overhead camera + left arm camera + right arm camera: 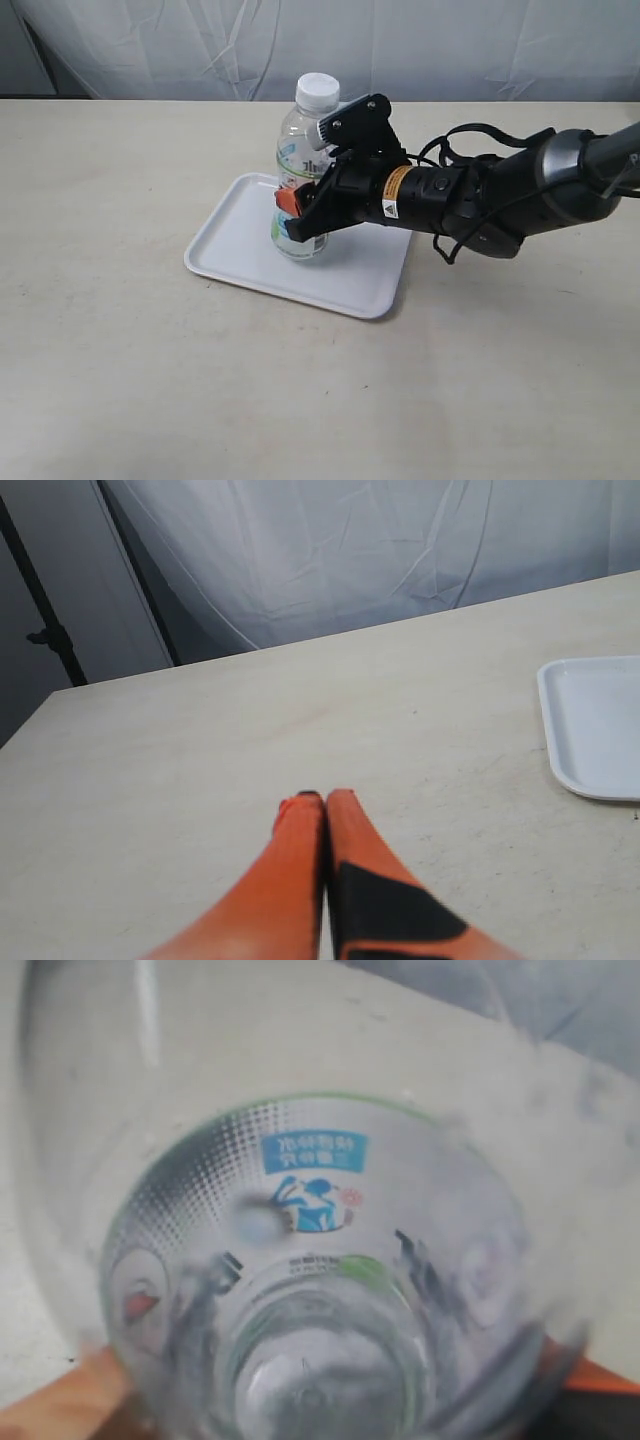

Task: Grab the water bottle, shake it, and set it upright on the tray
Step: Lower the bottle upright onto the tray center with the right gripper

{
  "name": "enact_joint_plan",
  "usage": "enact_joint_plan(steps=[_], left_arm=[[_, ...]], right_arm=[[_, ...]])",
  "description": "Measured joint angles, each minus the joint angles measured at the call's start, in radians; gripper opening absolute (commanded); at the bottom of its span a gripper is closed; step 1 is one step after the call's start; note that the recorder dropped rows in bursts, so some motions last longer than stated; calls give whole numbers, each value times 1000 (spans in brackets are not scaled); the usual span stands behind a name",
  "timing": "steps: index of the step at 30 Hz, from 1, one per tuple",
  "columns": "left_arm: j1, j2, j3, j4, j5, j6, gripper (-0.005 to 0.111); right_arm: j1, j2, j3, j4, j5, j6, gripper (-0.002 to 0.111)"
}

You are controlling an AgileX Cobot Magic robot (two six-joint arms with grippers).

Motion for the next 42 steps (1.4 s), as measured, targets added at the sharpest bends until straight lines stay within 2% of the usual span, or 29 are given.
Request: enact_joint_plan(steps=[2, 14, 35, 38, 42], left_arm=[[0, 0, 0, 0, 0, 0, 0], [0, 0, 0, 0, 0, 0, 0], [0, 0, 0, 0, 0, 0, 0], [0, 0, 0, 0, 0, 0, 0], [0, 0, 0, 0, 0, 0, 0]], right_arm=[[0, 2, 0, 14, -9, 0, 59], [0, 2, -6, 41, 82, -41, 58], [0, 2, -7, 95, 95, -60, 59], [0, 2, -7, 95, 97, -53, 77], [0, 2, -7, 95, 107, -34, 79]])
